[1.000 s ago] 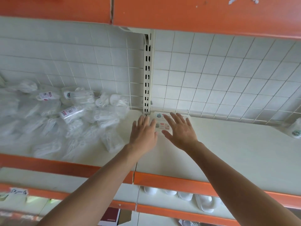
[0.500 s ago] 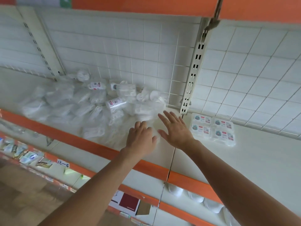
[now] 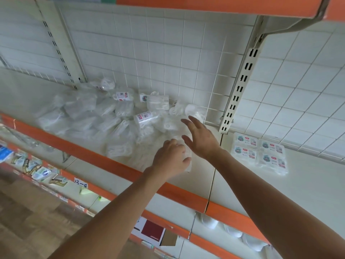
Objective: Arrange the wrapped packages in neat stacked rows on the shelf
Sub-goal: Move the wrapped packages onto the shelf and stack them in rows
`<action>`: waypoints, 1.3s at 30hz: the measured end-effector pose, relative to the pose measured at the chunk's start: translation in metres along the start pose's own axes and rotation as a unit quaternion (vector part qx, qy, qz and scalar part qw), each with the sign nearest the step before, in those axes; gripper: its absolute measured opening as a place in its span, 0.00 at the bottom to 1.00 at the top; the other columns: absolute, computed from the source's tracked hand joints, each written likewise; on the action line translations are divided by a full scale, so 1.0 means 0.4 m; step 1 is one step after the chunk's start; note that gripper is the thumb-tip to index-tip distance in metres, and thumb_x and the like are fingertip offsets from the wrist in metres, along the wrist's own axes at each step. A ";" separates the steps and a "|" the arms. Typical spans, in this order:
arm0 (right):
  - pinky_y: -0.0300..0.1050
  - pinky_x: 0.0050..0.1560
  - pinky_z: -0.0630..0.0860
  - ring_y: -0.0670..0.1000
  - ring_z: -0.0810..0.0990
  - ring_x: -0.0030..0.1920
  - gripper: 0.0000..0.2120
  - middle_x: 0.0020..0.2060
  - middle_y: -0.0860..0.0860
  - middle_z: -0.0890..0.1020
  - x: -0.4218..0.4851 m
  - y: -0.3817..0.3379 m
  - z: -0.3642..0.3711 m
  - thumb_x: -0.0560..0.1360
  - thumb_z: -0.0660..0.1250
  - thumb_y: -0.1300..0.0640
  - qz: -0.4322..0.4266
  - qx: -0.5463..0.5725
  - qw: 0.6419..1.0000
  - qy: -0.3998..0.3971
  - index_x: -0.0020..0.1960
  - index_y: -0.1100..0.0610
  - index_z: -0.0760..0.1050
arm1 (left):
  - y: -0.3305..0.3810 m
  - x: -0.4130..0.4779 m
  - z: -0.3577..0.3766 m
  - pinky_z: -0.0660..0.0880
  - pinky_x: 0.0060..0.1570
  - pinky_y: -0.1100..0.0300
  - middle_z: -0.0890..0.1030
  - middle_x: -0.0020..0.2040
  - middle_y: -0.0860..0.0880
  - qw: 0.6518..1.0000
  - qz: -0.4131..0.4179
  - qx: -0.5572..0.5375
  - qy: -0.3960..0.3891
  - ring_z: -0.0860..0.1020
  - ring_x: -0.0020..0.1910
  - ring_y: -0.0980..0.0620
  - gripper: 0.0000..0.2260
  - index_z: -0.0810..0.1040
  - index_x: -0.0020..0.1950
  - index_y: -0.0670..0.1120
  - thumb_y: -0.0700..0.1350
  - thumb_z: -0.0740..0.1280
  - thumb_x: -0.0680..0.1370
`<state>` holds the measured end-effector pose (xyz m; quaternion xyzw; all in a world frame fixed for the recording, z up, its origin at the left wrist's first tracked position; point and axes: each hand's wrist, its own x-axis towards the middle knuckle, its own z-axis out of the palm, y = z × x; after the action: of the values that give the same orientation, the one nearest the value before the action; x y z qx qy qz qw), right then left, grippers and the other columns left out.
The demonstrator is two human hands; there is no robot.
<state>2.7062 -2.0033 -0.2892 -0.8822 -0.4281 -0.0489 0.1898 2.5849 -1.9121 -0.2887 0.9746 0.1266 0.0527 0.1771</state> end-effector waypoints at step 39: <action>0.47 0.45 0.73 0.60 0.73 0.59 0.20 0.59 0.56 0.73 -0.682 0.435 -0.272 0.74 0.69 0.54 0.282 -0.074 0.954 0.076 0.65 0.54 0.75 | 0.533 -0.017 0.243 0.61 0.54 0.72 0.72 0.61 0.52 0.936 0.125 -0.330 -0.022 0.70 0.61 0.57 0.15 0.73 0.62 0.46 0.41 0.67 0.75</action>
<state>2.6777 -2.3429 -0.3074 -0.9723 -0.1414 -0.0918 0.1620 2.6412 -2.1394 -0.3034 0.8703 -0.0244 0.0919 0.4833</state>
